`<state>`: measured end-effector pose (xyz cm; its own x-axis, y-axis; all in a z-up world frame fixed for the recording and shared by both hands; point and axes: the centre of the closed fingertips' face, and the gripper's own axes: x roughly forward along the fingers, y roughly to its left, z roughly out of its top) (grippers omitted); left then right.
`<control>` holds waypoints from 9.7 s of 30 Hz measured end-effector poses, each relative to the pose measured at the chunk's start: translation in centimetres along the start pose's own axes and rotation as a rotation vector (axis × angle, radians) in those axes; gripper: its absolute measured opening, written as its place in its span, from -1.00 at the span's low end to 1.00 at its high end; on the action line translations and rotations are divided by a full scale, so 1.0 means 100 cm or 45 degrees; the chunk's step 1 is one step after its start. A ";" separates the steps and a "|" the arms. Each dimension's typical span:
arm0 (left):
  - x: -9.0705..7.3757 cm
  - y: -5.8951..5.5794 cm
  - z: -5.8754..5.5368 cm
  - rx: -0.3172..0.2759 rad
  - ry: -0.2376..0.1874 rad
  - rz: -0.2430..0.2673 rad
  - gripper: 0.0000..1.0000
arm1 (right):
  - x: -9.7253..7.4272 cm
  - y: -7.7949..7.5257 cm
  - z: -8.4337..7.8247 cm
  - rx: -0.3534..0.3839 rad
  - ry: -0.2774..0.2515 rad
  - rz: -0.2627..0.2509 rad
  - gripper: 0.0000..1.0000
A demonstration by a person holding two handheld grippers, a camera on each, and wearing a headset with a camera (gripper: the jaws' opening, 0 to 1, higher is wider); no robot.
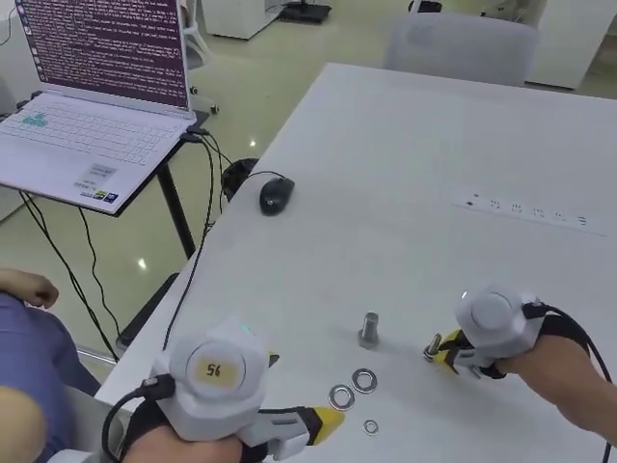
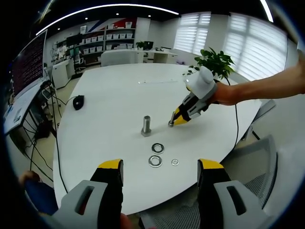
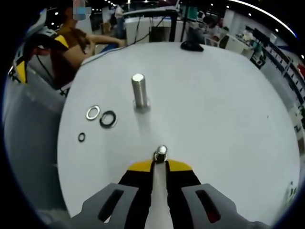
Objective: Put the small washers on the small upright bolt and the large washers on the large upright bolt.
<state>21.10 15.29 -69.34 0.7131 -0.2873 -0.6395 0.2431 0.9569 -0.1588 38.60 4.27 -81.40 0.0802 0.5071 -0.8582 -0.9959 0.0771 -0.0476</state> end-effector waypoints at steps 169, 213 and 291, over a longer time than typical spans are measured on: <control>-0.005 -0.002 0.006 0.015 -0.027 0.007 0.24 | -0.002 0.084 -0.003 -0.057 -0.022 0.140 -0.73; -0.005 0.001 0.006 -0.004 -0.030 0.008 0.25 | -0.043 -0.004 0.033 -0.019 -0.088 -0.100 -0.73; -0.004 0.000 0.003 -0.018 -0.026 0.003 0.25 | -0.016 0.002 0.020 -0.027 0.010 -0.059 -0.75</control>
<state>20.98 15.43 -68.88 0.7269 -0.2855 -0.6246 0.2322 0.9581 -0.1677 38.38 5.19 -79.07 0.1264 0.4965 -0.8588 -0.9917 0.0825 -0.0983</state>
